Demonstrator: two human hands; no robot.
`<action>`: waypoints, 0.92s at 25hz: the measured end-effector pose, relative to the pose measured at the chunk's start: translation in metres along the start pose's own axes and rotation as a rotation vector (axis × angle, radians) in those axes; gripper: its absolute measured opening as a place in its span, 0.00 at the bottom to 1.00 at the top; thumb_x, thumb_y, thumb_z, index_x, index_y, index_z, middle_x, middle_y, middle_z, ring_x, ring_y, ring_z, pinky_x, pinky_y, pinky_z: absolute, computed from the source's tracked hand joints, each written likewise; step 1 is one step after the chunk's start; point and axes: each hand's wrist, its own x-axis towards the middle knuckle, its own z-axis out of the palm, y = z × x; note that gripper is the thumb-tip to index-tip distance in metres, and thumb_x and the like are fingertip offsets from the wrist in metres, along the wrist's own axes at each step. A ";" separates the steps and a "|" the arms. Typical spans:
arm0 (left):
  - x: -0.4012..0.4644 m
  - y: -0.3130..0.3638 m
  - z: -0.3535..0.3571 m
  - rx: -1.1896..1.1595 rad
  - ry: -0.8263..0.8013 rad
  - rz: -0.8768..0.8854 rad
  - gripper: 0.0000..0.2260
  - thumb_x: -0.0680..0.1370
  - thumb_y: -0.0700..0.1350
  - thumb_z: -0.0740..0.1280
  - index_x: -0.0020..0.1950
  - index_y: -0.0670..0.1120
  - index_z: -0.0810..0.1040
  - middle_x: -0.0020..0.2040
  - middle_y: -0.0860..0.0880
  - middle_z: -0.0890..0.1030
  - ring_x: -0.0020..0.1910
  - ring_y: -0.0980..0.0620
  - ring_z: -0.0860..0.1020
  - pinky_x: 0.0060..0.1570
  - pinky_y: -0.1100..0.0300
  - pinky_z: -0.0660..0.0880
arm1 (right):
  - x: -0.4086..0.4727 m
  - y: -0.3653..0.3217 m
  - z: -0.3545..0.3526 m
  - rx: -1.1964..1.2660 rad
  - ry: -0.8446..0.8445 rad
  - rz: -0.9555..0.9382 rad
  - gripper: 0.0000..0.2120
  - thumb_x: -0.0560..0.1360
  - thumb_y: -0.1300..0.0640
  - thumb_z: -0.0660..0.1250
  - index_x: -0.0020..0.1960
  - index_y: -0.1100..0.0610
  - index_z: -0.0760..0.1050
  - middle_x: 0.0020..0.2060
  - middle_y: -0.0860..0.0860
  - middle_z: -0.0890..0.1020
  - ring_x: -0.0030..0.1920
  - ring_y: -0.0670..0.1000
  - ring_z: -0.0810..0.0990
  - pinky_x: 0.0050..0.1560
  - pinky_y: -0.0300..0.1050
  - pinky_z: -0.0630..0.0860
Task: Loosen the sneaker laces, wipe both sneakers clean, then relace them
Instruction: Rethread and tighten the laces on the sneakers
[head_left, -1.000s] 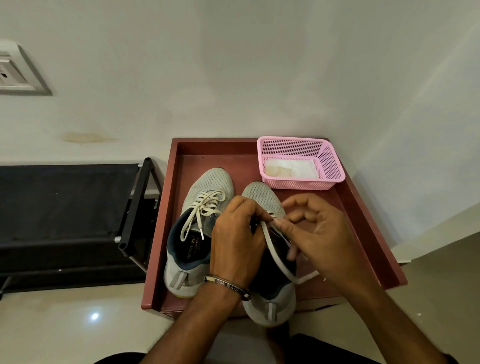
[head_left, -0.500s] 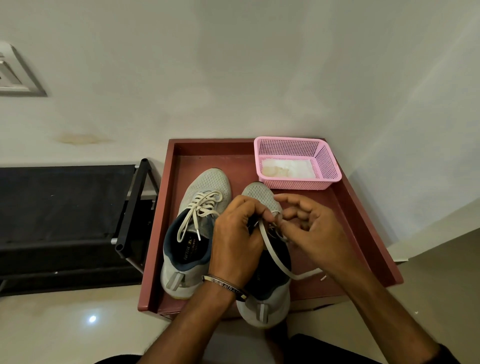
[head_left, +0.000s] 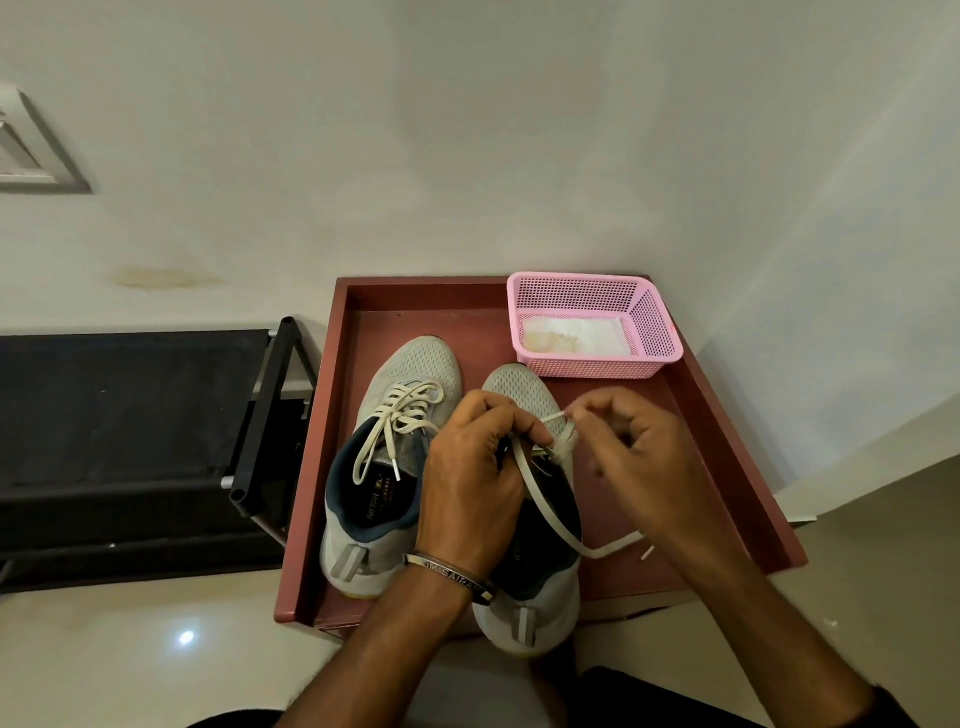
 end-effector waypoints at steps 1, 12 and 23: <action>0.000 0.001 0.000 -0.001 0.001 0.005 0.09 0.72 0.33 0.71 0.40 0.47 0.82 0.43 0.53 0.77 0.43 0.56 0.78 0.39 0.66 0.74 | -0.002 -0.002 0.004 0.028 -0.071 -0.021 0.08 0.79 0.50 0.65 0.46 0.50 0.81 0.32 0.45 0.81 0.34 0.44 0.80 0.35 0.38 0.77; 0.000 -0.001 0.000 0.010 0.032 0.003 0.10 0.72 0.32 0.72 0.42 0.49 0.83 0.44 0.56 0.79 0.44 0.58 0.79 0.42 0.66 0.76 | 0.001 -0.006 0.002 0.199 0.004 0.196 0.18 0.79 0.44 0.59 0.63 0.49 0.78 0.29 0.33 0.75 0.32 0.33 0.74 0.32 0.28 0.68; 0.001 -0.007 -0.010 0.007 0.023 -0.046 0.04 0.72 0.44 0.76 0.45 0.52 0.86 0.43 0.59 0.85 0.45 0.64 0.82 0.47 0.64 0.79 | 0.000 -0.002 0.007 0.375 0.011 0.323 0.11 0.75 0.59 0.72 0.42 0.67 0.79 0.24 0.47 0.74 0.26 0.42 0.71 0.28 0.33 0.69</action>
